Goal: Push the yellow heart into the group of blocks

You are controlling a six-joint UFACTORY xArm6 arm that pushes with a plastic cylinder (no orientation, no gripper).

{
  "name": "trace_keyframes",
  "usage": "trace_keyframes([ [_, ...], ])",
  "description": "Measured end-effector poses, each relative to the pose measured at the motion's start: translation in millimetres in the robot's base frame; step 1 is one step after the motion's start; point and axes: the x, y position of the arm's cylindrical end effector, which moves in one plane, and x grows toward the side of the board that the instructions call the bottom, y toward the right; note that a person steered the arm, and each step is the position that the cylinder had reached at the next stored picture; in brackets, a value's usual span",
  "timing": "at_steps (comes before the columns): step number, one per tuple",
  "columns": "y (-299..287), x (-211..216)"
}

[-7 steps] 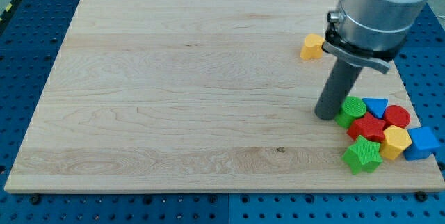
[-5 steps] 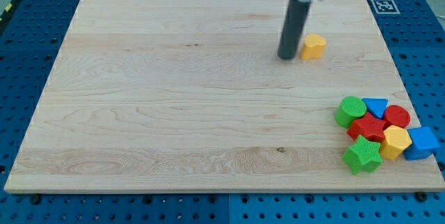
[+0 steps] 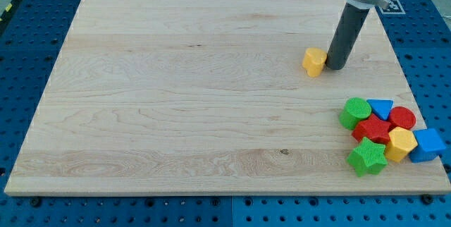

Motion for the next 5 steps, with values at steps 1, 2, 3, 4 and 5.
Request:
trace_keyframes([
  [1, -2, -39],
  [2, -6, -39],
  [3, -18, -23],
  [4, -26, -1],
  [5, -36, 13],
])
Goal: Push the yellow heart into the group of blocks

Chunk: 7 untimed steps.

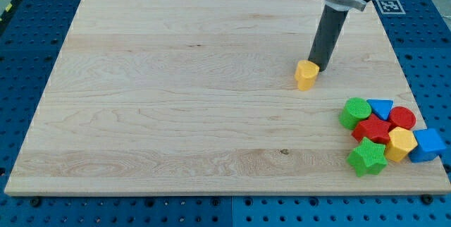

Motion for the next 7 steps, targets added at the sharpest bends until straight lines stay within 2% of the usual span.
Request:
trace_keyframes([
  [2, -39, 3],
  [6, -87, 77],
  [7, -82, 90],
])
